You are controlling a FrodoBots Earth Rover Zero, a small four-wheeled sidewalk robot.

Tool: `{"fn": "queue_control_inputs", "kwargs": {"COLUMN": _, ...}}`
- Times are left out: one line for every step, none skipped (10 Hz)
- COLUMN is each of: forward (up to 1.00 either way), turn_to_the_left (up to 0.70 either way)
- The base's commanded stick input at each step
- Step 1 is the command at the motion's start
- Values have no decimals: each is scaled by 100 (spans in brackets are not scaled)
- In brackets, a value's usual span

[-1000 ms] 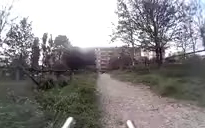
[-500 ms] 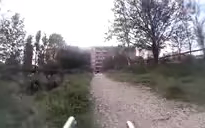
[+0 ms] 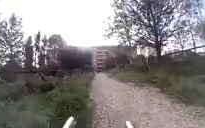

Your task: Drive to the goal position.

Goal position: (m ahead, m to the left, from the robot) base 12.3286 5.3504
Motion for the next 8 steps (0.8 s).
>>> {"fn": "queue_control_inputs", "kwargs": {"forward": 70, "turn_to_the_left": 0}}
{"fn": "queue_control_inputs", "kwargs": {"forward": 70, "turn_to_the_left": 0}}
{"fn": "queue_control_inputs", "kwargs": {"forward": 70, "turn_to_the_left": 0}}
{"fn": "queue_control_inputs", "kwargs": {"forward": 70, "turn_to_the_left": 0}}
{"fn": "queue_control_inputs", "kwargs": {"forward": 70, "turn_to_the_left": 0}}
{"fn": "queue_control_inputs", "kwargs": {"forward": 70, "turn_to_the_left": 0}}
{"fn": "queue_control_inputs", "kwargs": {"forward": 70, "turn_to_the_left": 0}}
{"fn": "queue_control_inputs", "kwargs": {"forward": 70, "turn_to_the_left": 0}}
